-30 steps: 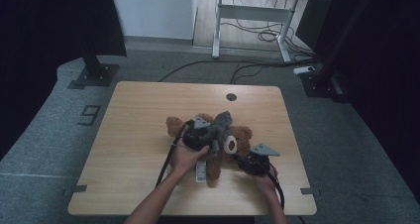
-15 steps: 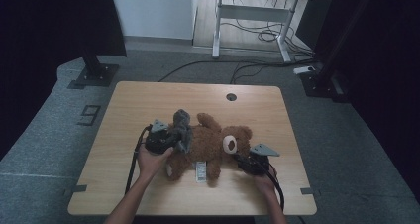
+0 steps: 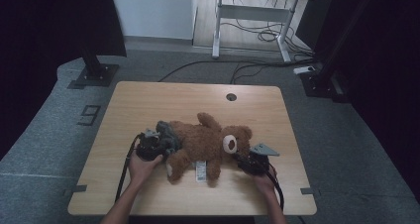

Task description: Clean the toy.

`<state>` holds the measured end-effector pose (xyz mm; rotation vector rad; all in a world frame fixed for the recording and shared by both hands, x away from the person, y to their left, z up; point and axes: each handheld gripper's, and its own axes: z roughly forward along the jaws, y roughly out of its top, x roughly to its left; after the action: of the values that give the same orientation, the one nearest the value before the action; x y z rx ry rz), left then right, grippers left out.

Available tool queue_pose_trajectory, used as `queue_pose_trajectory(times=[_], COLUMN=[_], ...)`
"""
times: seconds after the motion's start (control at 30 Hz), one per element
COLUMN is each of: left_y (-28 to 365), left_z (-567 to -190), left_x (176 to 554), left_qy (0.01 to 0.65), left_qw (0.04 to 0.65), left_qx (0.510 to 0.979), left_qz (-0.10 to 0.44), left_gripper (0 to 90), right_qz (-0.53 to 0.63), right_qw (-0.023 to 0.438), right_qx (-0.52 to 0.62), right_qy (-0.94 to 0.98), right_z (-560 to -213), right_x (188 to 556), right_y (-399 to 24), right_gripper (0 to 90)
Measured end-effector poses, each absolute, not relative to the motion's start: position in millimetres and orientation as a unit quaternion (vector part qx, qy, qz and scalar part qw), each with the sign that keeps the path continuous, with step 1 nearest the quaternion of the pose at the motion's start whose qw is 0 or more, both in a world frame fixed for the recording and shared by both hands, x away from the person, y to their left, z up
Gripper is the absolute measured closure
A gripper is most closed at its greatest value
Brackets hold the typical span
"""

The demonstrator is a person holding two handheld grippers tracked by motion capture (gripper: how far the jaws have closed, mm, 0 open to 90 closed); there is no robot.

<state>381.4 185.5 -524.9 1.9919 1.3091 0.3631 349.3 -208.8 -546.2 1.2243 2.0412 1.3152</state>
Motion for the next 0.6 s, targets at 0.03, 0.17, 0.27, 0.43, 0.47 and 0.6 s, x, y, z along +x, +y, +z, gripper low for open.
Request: queue_pose_trajectory(times=[0.03, 0.17, 0.27, 0.43, 0.47, 0.6], left_y=[186, 183, 172, 139, 127, 93], left_z=[-523, -498, -465, -425, -420, -420], left_x=[381, 377, 371, 366, 367, 381], left_qy=[0.507, 0.490, 0.457, 0.406, 0.395, 0.381], left_qw=[0.361, 0.395, 0.420, 0.456, 0.457, 0.450], left_qx=[0.770, 0.760, 0.756, 0.761, 0.767, 0.781], left_qz=[0.143, 0.164, 0.205, 0.219, 0.217, 0.206], left_gripper=[71.7, 72.1, 72.2, 72.3, 72.3, 72.2], right_qz=[0.472, 0.471, 0.469, 0.466, 0.465, 0.460], right_qw=[0.210, 0.212, 0.213, 0.221, 0.224, 0.237], right_qx=[0.441, 0.444, 0.446, 0.452, 0.454, 0.459], right_qy=[0.734, 0.732, 0.732, 0.728, 0.727, 0.722], right_z=[-546, -546, -546, -545, -545, -546], right_x=[350, 352, 352, 355, 355, 361], right_y=[-209, -207, -206, -201, -200, -192], right_gripper=[48.8, 49.0, 49.0, 49.5, 49.7, 50.2])
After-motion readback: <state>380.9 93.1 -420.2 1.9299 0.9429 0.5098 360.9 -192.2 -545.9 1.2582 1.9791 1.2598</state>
